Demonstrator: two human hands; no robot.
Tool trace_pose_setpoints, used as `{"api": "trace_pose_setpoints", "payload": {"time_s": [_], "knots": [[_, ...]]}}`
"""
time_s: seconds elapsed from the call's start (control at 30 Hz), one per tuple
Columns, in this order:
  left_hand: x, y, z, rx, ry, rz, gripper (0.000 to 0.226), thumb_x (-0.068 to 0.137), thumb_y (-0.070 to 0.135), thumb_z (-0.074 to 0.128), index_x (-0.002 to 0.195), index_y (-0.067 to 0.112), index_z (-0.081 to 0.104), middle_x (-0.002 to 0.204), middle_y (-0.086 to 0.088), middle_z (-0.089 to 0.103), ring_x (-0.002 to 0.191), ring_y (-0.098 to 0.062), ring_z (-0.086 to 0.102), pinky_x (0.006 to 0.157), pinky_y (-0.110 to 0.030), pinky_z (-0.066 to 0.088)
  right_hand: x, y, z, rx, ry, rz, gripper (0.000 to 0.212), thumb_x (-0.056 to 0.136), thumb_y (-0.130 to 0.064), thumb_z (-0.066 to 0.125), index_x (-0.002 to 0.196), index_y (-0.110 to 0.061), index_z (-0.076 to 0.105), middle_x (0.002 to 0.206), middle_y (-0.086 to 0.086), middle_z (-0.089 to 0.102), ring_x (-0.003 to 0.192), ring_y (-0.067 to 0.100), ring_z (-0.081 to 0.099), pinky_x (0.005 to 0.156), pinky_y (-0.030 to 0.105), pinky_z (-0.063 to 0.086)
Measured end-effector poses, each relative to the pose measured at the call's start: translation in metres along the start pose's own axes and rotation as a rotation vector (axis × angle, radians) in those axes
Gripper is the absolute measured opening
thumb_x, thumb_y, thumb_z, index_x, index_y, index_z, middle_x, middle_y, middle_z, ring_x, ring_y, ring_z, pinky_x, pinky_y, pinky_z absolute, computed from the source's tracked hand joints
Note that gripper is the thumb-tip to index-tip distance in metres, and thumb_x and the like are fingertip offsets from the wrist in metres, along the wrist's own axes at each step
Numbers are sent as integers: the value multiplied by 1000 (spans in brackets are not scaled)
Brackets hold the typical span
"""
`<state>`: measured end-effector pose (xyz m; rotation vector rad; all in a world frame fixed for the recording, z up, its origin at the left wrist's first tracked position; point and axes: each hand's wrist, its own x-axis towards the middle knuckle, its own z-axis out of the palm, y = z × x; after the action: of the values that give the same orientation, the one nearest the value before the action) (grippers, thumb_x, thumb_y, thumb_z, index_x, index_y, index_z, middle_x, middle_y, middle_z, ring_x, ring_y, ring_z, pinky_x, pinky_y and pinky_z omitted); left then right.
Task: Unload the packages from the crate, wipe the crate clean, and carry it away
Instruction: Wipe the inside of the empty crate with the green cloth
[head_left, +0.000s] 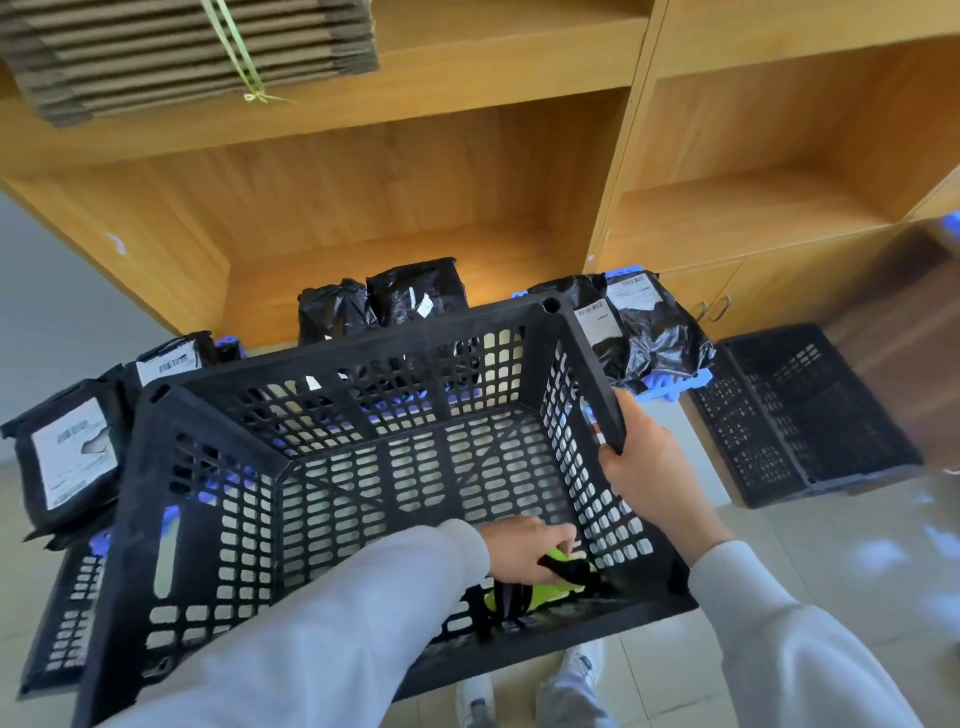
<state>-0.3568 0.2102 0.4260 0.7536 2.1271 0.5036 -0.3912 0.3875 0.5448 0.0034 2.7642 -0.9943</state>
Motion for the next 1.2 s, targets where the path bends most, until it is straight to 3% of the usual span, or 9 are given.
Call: {"api": "trace_pose_setpoints", "payload": {"time_s": [0.37, 0.57, 0.7, 0.77, 0.83, 0.93, 1.0, 1.1, 1.2], "knots": [[-86, 18, -49, -100, 229, -142, 40, 98, 38, 64, 132, 22, 50, 123, -5, 57, 114, -28, 53, 91, -43, 48, -7, -8, -4, -141, 38, -48, 83, 93, -15, 60, 158, -33, 11, 91, 2, 67, 67, 20, 64, 59, 43, 58], [-152, -4, -59, -280, 478, -246, 37, 94, 48, 64, 125, 33, 52, 129, -2, 59, 117, -22, 54, 96, -41, 48, -14, -16, -5, -479, 79, -142, 93, 94, -26, 62, 162, -21, -1, 139, 4, 53, 127, 25, 49, 93, 37, 52], [-186, -13, -65, -389, 630, -267, 32, 95, 39, 65, 124, 29, 56, 119, 2, 63, 106, -19, 58, 87, -34, 49, -18, -39, -4, -543, 158, -283, 65, 94, -23, 64, 154, -23, 38, 161, 5, 34, 152, 27, 23, 118, 48, 34], [-198, -13, -67, -427, 689, -252, 36, 97, 37, 65, 132, 31, 55, 131, 6, 60, 114, -13, 56, 91, -31, 45, -17, -55, -1, -414, 128, -388, 45, 96, -20, 64, 140, -23, 56, 151, 2, 48, 144, 23, 40, 114, 45, 41], [-210, -10, -70, -459, 731, -231, 43, 99, 33, 64, 142, 30, 54, 143, 10, 56, 126, -9, 51, 98, -25, 38, -22, -76, 3, -177, -67, -425, 29, 99, -22, 61, 125, -33, 64, 126, -10, 67, 112, 9, 65, 99, 37, 54], [-220, -8, -74, -480, 766, -196, 45, 99, 32, 65, 143, 33, 56, 144, 16, 56, 130, -4, 51, 104, -24, 39, -28, -100, 18, 50, -280, -338, 15, 101, -24, 60, 108, -33, 68, 91, -14, 77, 85, 4, 72, 87, 38, 59], [-223, -7, -74, -501, 807, -189, 42, 98, 33, 66, 139, 38, 60, 140, 19, 60, 126, -4, 56, 105, -28, 46, -30, -109, 31, 196, -272, -231, 10, 101, -27, 59, 104, -25, 69, 87, -5, 77, 82, 12, 74, 85, 42, 60], [-224, -1, -72, -527, 886, -188, 38, 97, 32, 66, 135, 39, 64, 130, 25, 64, 120, 0, 59, 104, -29, 48, -31, -122, 44, 488, -355, 35, 31, 102, -40, 55, 110, -11, 63, 95, 11, 77, 89, 31, 75, 81, 46, 62], [-221, 10, -72, -525, 935, -212, 35, 97, 31, 67, 132, 34, 65, 127, 23, 64, 119, -1, 58, 104, -28, 46, -32, -126, 49, 635, -465, 154, 42, 102, -49, 50, 111, -10, 61, 98, 15, 77, 89, 33, 76, 78, 43, 61]]}}
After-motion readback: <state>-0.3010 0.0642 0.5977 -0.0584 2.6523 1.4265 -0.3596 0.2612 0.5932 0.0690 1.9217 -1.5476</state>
